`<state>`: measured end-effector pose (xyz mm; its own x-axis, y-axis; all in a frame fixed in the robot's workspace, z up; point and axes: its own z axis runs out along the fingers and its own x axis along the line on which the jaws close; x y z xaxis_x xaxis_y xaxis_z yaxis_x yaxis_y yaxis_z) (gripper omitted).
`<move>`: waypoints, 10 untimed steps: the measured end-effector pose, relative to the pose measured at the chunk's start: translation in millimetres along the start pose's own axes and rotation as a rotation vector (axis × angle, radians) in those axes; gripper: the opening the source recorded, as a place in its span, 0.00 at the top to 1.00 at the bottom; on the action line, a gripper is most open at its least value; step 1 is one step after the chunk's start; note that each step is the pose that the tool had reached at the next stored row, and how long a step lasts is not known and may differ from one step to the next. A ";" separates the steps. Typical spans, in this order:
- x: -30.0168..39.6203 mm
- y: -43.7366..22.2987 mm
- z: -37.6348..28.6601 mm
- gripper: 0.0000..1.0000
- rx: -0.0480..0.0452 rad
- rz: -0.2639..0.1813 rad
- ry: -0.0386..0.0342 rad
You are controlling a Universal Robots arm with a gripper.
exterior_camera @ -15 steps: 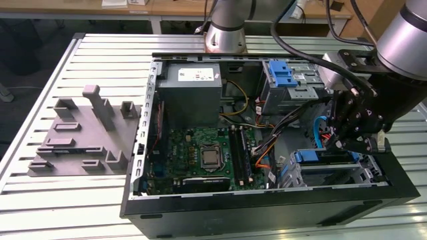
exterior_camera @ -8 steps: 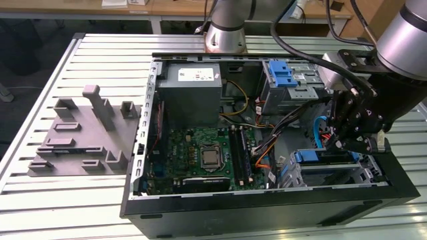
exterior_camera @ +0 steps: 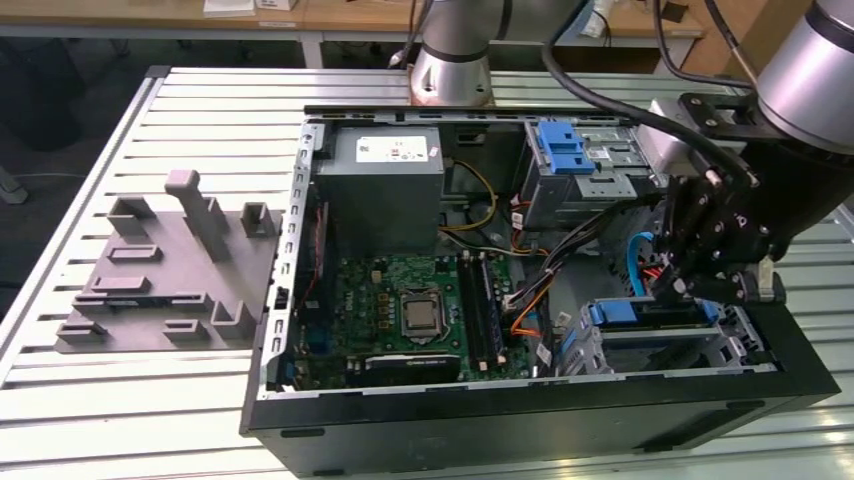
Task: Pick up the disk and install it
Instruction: 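Insert the second disk wire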
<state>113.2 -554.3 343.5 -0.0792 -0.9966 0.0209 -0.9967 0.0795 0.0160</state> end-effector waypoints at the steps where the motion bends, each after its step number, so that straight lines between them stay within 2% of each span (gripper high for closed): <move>1: 0.0 0.0 -2.5 0.89 0.0000 0.000 0.0002; 10: -1.1 1.0 -27.5 0.89 0.0000 0.000 -0.0001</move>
<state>112.7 -552.6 371.0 -0.0792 -0.9966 0.0208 -0.9967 0.0796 0.0161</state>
